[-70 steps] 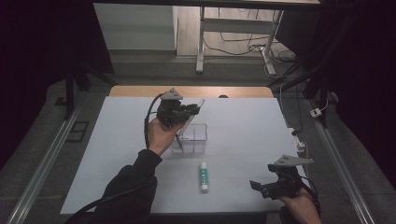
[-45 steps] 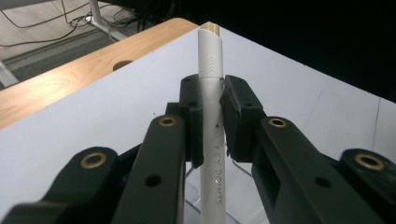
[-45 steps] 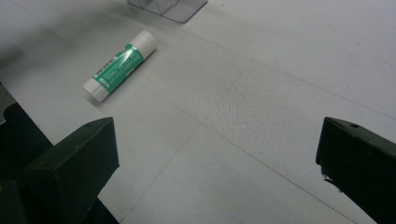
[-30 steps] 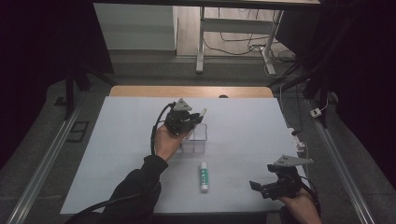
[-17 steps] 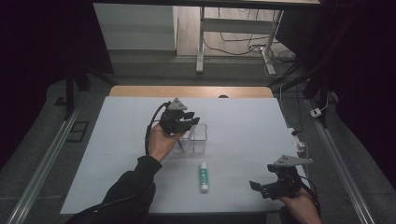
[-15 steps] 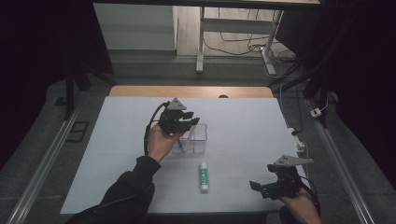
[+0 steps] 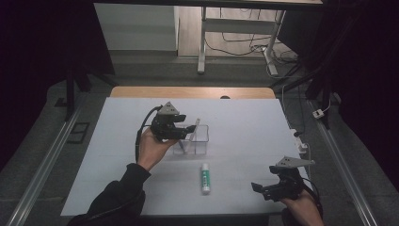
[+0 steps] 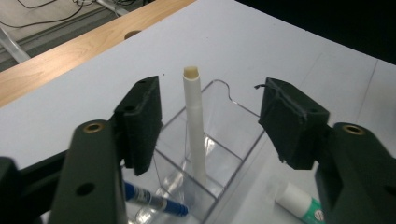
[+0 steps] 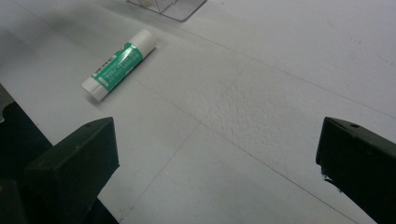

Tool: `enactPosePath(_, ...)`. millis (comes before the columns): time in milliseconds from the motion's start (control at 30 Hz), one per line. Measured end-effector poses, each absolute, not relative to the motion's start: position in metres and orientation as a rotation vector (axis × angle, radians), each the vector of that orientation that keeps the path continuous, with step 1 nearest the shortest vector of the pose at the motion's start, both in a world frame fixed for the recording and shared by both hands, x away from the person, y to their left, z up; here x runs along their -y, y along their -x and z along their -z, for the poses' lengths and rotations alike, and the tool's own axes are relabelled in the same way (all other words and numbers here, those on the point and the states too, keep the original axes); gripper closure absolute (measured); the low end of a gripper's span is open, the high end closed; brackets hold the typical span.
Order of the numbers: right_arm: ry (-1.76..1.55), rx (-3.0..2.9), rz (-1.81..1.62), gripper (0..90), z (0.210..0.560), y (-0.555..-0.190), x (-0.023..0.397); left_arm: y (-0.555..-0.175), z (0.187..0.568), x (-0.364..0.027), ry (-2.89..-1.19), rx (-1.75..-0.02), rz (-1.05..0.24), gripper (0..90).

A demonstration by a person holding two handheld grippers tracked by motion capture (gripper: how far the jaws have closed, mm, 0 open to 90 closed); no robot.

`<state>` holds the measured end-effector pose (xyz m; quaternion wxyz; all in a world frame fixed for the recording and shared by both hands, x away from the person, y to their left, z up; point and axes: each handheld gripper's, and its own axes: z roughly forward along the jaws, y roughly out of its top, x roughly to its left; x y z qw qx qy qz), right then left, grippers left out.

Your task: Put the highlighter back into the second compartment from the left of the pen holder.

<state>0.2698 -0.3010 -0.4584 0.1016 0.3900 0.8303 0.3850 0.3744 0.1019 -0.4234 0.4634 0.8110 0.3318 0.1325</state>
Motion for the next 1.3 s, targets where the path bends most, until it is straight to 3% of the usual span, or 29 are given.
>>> enactPosePath(533, -1.145, -2.453, -1.127, 0.0, 0.458, -0.269, 0.300, -0.340, 0.430, -0.137, -2.000, -0.854, -0.239, 18.0)
enactPosePath(1300, -1.127, -2.456, -1.119, 0.0, 0.458, -0.268, 0.298, -0.278, 0.439, -0.190, -1.949, -0.953, -0.225, 5.1)
